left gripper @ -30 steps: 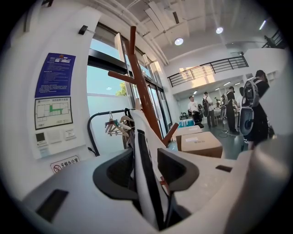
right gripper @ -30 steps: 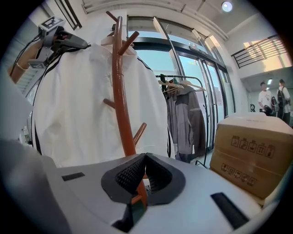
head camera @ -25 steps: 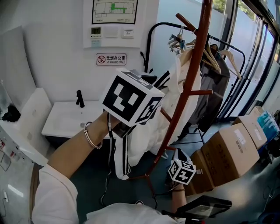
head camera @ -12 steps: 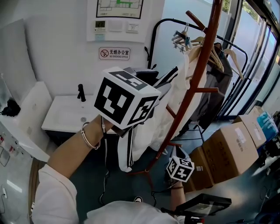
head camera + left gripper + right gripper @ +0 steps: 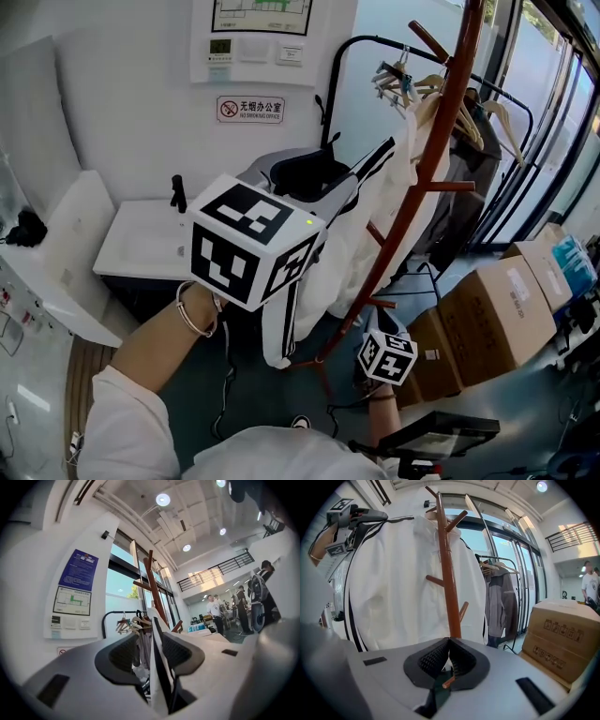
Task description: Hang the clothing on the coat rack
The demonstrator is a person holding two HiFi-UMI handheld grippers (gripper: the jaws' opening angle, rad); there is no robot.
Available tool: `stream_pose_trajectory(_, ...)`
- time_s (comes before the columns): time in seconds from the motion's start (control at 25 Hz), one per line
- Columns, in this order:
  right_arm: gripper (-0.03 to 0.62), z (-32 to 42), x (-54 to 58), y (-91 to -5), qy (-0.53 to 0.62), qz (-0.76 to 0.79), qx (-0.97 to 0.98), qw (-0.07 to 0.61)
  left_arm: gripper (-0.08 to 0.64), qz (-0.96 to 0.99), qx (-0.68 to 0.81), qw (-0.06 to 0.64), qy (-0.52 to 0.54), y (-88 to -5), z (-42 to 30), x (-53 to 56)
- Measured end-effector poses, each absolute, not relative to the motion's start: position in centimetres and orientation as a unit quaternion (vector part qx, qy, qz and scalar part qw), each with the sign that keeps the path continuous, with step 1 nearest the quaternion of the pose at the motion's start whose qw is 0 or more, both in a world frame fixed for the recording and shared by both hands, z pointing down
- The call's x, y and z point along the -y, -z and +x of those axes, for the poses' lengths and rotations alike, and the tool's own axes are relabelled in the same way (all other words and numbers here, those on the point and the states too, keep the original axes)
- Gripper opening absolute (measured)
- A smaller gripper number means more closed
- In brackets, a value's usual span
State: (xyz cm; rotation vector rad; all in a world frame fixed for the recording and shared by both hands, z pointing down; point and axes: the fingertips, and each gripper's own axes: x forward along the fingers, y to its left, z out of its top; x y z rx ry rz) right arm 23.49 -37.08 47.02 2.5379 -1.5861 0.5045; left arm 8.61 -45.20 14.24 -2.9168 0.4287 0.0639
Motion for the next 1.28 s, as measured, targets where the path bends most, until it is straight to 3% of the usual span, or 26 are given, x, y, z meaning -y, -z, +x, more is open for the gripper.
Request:
stream_pose_trajectory(0.4,0.023,21.8,36.6,-46.6,-0.152,0.836,0.524,0.058,0.161,-0.982,-0.167,0.042,-0.079,-16.7,4.7,45.2)
stream_pose_trajectory(0.64,0.023,20.6,36.8,-46.4,-0.144,0.834,0.528,0.066,0.103,-0.974,-0.205,0.042,-0.087,-19.4,1.6,45.5)
stream_pose_trajectory(0.88,0.023,19.5,36.7,-46.7,-0.145,0.834,0.528,0.063,0.079,-0.969,-0.236,-0.018,-0.065,-25.3,-0.3,47.1)
stream_pose_trajectory(1.28,0.023,18.4,35.7,-47.5,-0.143,0.835,0.528,0.06,0.008,-0.951,-0.303,-0.054,-0.043,-35.4,-3.3,46.7)
